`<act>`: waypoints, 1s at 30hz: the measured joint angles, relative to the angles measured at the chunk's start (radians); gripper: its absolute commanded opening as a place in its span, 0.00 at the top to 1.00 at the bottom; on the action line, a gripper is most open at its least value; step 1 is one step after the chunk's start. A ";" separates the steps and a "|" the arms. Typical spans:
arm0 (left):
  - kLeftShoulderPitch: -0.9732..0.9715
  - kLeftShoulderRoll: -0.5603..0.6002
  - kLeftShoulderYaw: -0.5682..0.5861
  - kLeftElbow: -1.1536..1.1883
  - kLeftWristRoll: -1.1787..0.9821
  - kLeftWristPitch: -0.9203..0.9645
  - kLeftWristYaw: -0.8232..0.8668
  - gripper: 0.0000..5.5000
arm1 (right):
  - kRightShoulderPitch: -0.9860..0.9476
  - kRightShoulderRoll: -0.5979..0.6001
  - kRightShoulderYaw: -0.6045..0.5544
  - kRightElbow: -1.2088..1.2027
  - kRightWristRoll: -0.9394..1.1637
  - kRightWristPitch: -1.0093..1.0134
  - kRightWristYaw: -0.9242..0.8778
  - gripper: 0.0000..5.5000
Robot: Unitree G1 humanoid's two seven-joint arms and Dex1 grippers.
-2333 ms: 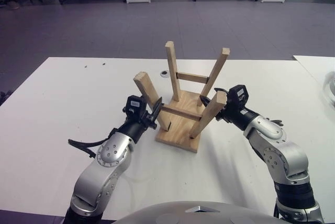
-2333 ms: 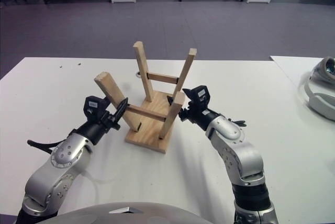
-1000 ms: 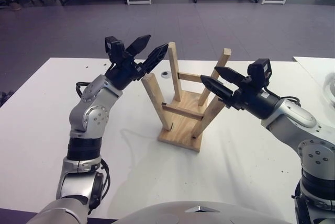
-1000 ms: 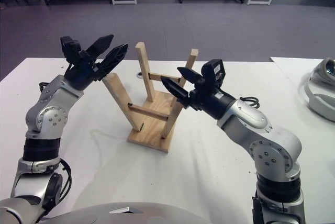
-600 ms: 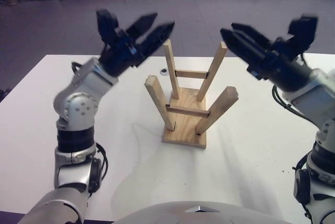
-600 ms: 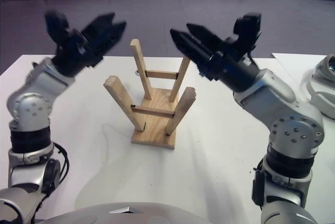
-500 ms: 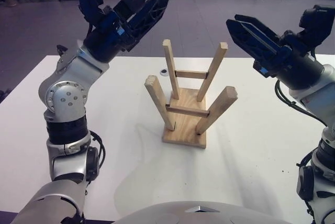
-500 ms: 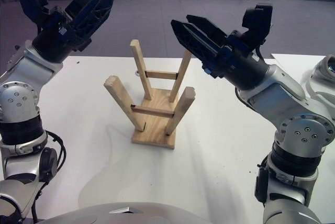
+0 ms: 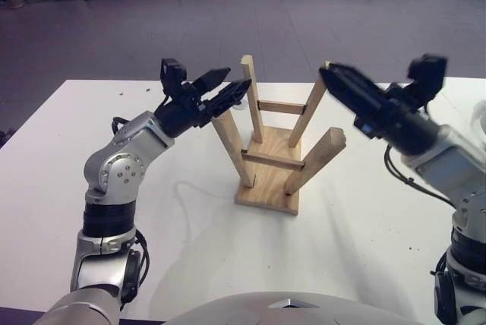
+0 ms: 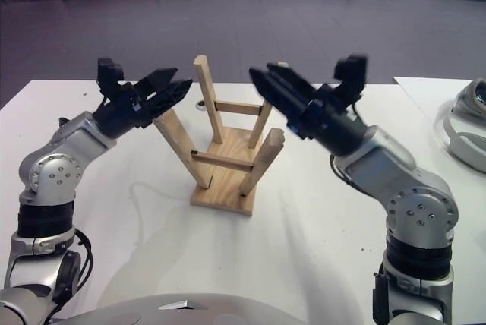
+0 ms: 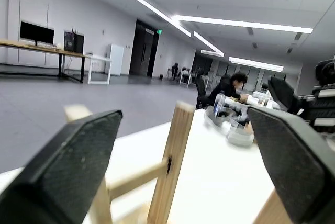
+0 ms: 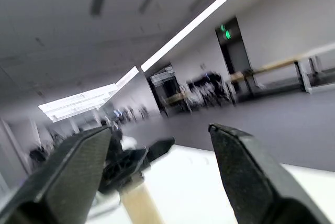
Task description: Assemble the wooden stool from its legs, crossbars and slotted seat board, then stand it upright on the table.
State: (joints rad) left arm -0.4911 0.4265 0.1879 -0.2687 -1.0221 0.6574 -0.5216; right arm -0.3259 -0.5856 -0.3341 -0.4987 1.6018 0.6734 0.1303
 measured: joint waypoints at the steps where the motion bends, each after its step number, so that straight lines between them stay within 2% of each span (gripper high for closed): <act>1: -0.008 0.027 0.045 0.000 -0.025 0.012 0.004 0.20 | 0.011 -0.003 -0.017 0.052 -0.020 -0.004 0.015 0.37; 3: 0.003 0.116 0.152 0.057 -0.032 0.020 -0.004 0.20 | 0.136 -0.026 0.040 0.144 -0.184 0.019 0.078 0.37; 5: 0.042 0.175 0.196 0.090 -0.004 0.012 -0.032 0.20 | 0.226 -0.036 0.163 0.132 -0.339 0.030 0.152 0.37; 8: 0.245 0.275 0.187 0.145 0.168 -0.029 -0.121 0.20 | 0.308 -0.032 0.368 0.022 -0.527 0.020 0.287 0.37; 11: 0.414 0.348 0.116 0.184 0.344 -0.094 -0.198 0.20 | 0.315 0.006 0.464 -0.082 -0.582 0.018 0.329 0.37; 13: 0.496 0.389 0.086 0.184 0.440 -0.136 -0.232 0.20 | 0.368 -0.021 0.465 -0.115 -0.618 0.014 0.369 0.37; 17: 0.689 0.457 0.036 0.049 0.529 -0.170 -0.335 0.20 | 0.573 -0.212 0.408 0.007 -0.797 -0.035 0.529 0.37; 19: 0.746 0.487 -0.053 0.002 0.616 -0.189 -0.357 0.20 | 0.525 -0.212 0.399 0.179 -0.911 -0.099 0.535 0.37; 24: 0.681 0.472 -0.231 -0.046 0.729 -0.189 -0.358 0.20 | 0.115 -0.026 0.417 0.671 -1.148 -0.321 0.466 0.37; 27: 0.605 0.375 -0.342 -0.004 0.802 -0.208 -0.303 0.20 | -0.021 0.068 0.517 0.986 -1.335 -0.481 0.484 0.37; 30: 0.520 0.268 -0.369 0.109 0.864 -0.255 -0.191 0.20 | -0.025 0.085 0.526 1.055 -1.372 -0.573 0.540 0.37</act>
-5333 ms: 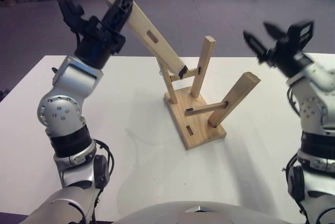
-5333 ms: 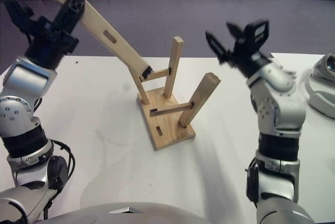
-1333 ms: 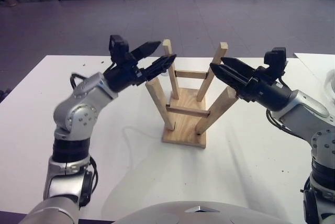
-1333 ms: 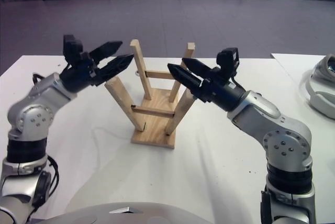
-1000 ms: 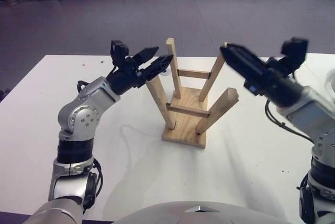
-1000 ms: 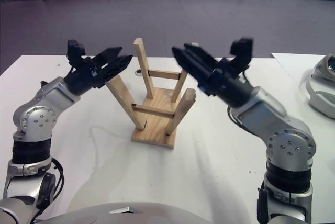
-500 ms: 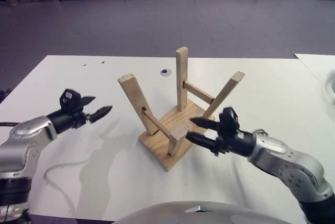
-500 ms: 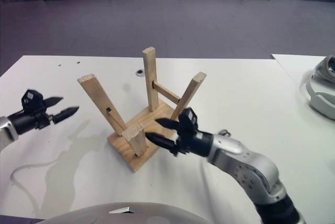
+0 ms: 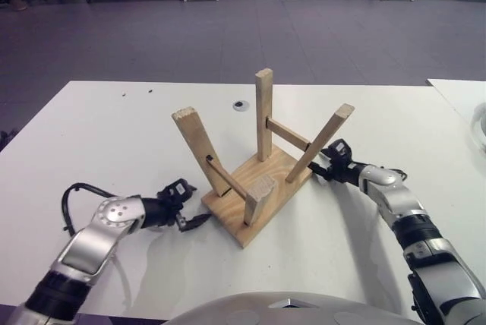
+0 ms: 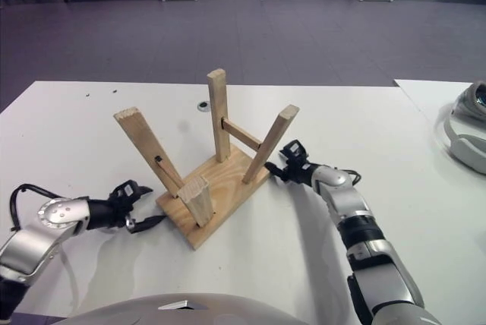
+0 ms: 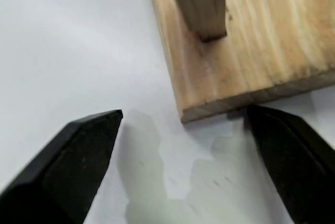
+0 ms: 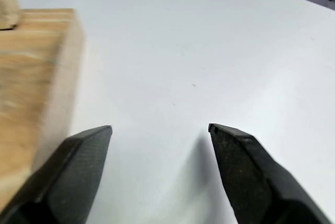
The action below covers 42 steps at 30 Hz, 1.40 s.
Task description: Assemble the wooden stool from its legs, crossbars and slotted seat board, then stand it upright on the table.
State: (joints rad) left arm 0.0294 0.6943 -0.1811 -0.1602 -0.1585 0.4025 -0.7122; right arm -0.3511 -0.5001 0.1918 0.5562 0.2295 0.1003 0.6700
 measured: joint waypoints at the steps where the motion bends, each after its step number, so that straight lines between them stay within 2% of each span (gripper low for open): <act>1: -0.026 -0.052 0.018 0.053 0.014 -0.005 0.068 0.20 | 0.033 -0.007 -0.011 -0.028 0.006 -0.007 0.038 0.37; 4: -0.067 -0.164 0.072 0.166 0.015 -0.054 0.196 0.20 | 0.207 -0.039 -0.058 -0.240 0.071 0.041 0.093 0.37; 6: -0.046 -0.224 0.106 0.172 0.000 -0.088 0.221 0.20 | 0.308 -0.042 -0.114 -0.384 0.090 0.098 0.059 0.37; 9: 0.061 -0.203 0.192 0.123 -0.015 -0.132 0.223 0.20 | 0.389 -0.035 -0.193 -0.554 0.080 0.174 -0.090 0.37; 12: 0.161 -0.140 0.260 0.071 0.040 -0.154 0.258 0.20 | 0.496 -0.021 -0.213 -0.674 0.044 0.240 -0.175 0.37; 15: 0.280 -0.160 0.214 -0.093 0.040 -0.117 0.252 0.20 | 0.569 -0.010 -0.206 -0.753 0.039 0.288 -0.203 0.37; 18: 0.294 -0.231 0.101 -0.163 0.046 -0.082 0.257 0.20 | 0.561 0.037 -0.171 -0.779 0.037 0.319 -0.224 0.37; 22: 0.224 -0.287 0.087 -0.140 0.077 -0.032 0.328 0.20 | 0.555 0.053 -0.151 -0.821 0.019 0.371 -0.249 0.37; 25: 0.240 -0.302 0.093 -0.228 0.052 0.096 0.342 0.20 | 0.556 0.058 -0.164 -0.879 0.018 0.454 -0.267 0.37; 27: 0.257 -0.291 0.094 -0.304 0.048 0.163 0.341 0.20 | 0.556 0.045 -0.179 -0.923 0.019 0.505 -0.269 0.37; 29: 0.255 -0.237 0.118 -0.467 0.003 0.315 0.328 0.20 | 0.537 0.013 -0.220 -1.057 0.058 0.675 -0.280 0.37; 32: 0.154 -0.193 0.226 -0.605 -0.086 0.468 0.317 0.20 | 0.436 -0.018 -0.310 -1.216 0.150 0.878 -0.289 0.37; 36: 0.039 -0.124 0.343 -0.675 -0.167 0.579 0.282 0.20 | 0.342 -0.045 -0.412 -1.317 0.282 1.036 -0.284 0.37; 39: 0.066 -0.068 0.351 -0.662 -0.185 0.558 0.227 0.20 | 0.336 -0.089 -0.407 -1.324 0.294 1.056 -0.258 0.37; 42: 0.137 -0.012 0.342 -0.595 -0.185 0.502 0.148 0.20 | 0.361 -0.160 -0.372 -1.315 0.276 0.983 -0.198 0.37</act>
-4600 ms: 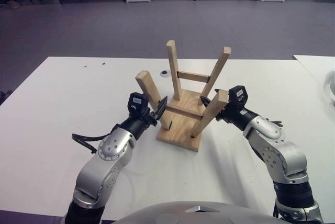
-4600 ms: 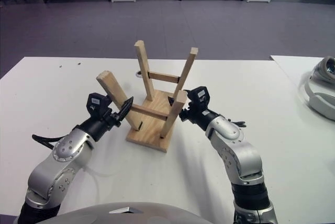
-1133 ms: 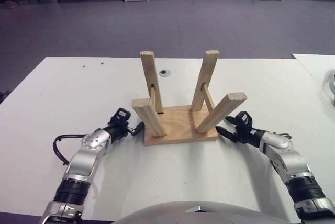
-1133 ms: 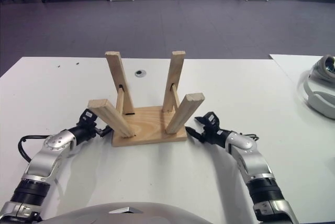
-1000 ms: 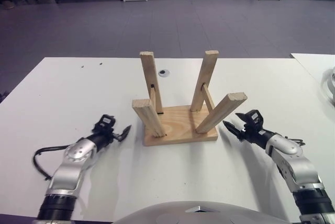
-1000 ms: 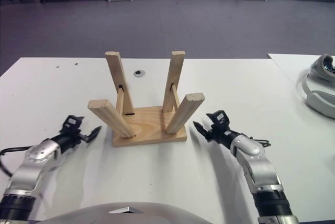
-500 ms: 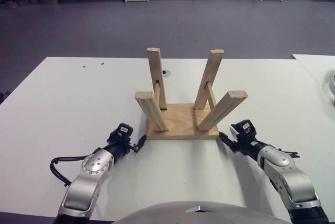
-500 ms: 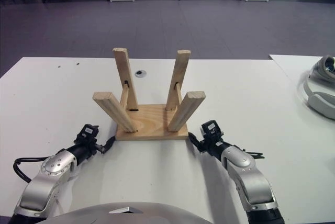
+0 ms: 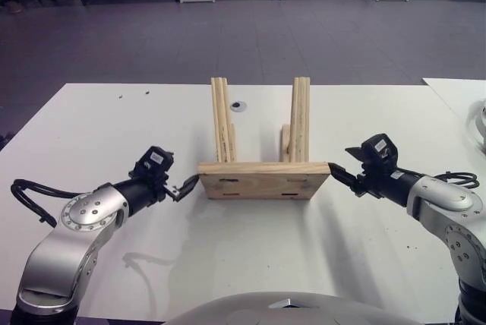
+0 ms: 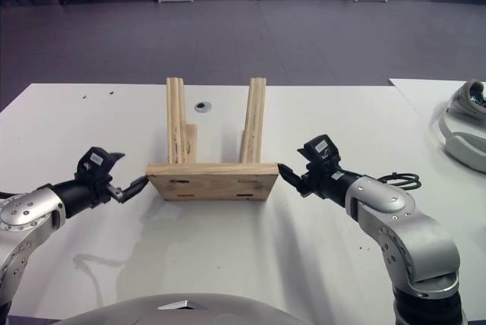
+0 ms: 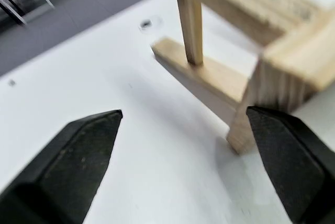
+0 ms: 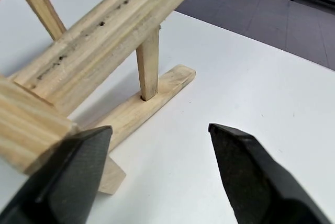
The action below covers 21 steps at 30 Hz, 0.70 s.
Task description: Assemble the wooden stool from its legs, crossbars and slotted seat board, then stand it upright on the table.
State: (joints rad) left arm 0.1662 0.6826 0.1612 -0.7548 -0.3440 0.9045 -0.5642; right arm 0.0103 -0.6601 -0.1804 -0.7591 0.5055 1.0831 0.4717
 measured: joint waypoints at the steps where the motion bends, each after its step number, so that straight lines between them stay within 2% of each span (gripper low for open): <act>1: 0.003 0.020 0.009 0.028 -0.002 -0.030 -0.033 0.20 | 0.007 -0.039 0.004 0.022 -0.005 -0.040 0.043 0.37; 5: -0.008 0.160 0.092 0.251 0.027 -0.223 -0.187 0.20 | 0.032 -0.243 -0.054 0.242 -0.088 -0.267 0.246 0.37; 8: -0.024 0.192 0.097 0.355 -0.058 -0.365 -0.412 0.20 | 0.068 -0.322 -0.013 0.349 -0.083 -0.456 0.497 0.37; 11: -0.104 0.226 -0.048 0.525 -0.045 -0.487 -0.625 0.20 | 0.019 -0.301 0.132 0.407 -0.059 -0.534 0.679 0.37; 15: -0.260 0.168 -0.237 0.616 0.039 -0.607 -0.693 0.20 | -0.166 -0.222 0.277 0.518 -0.113 -0.609 0.725 0.37; 17: -0.300 0.139 -0.287 0.658 0.050 -0.636 -0.710 0.20 | -0.206 -0.194 0.334 0.588 -0.163 -0.648 0.733 0.37; 21: -0.375 0.104 -0.320 0.740 0.071 -0.701 -0.742 0.31 | -0.250 -0.155 0.396 0.638 -0.199 -0.698 0.762 0.50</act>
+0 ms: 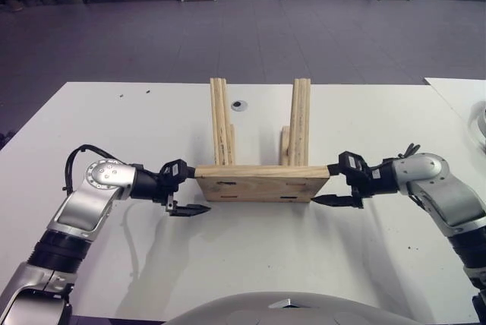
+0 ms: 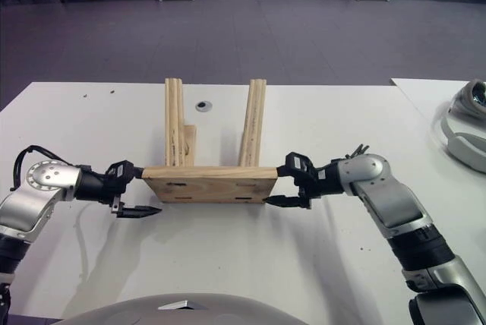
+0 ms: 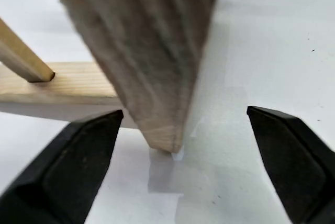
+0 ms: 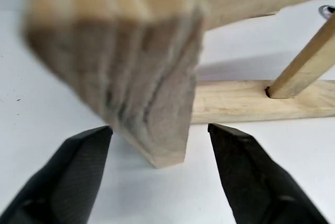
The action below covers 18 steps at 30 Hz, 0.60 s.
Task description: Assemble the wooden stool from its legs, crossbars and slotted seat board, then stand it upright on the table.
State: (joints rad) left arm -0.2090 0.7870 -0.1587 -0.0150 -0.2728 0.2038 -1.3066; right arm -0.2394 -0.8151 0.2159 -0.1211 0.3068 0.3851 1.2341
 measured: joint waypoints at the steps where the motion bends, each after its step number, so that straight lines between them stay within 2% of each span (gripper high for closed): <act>1: -0.028 -0.003 0.000 0.016 -0.007 -0.018 -0.021 0.33 | -0.006 0.012 0.012 0.016 -0.007 -0.019 0.000 0.52; 5: -0.050 -0.006 -0.006 0.058 -0.028 -0.085 -0.101 0.48 | -0.016 0.043 0.026 0.062 -0.038 -0.068 -0.001 0.68; 7: -0.050 -0.005 -0.009 0.069 -0.028 -0.105 -0.119 0.53 | -0.027 0.043 0.026 0.068 -0.041 -0.078 0.002 0.73; 13: -0.054 -0.025 -0.030 0.156 -0.003 -0.212 -0.145 0.73 | -0.027 0.059 0.030 0.072 -0.039 -0.098 0.045 0.73; 18: -0.044 -0.026 0.006 0.103 -0.031 -0.220 -0.144 0.76 | -0.027 0.063 -0.011 0.060 0.011 -0.055 0.079 0.74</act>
State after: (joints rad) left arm -0.2528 0.7612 -0.1530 0.0876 -0.3035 -0.0164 -1.4505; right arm -0.2662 -0.7517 0.2046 -0.0609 0.3174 0.3299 1.3128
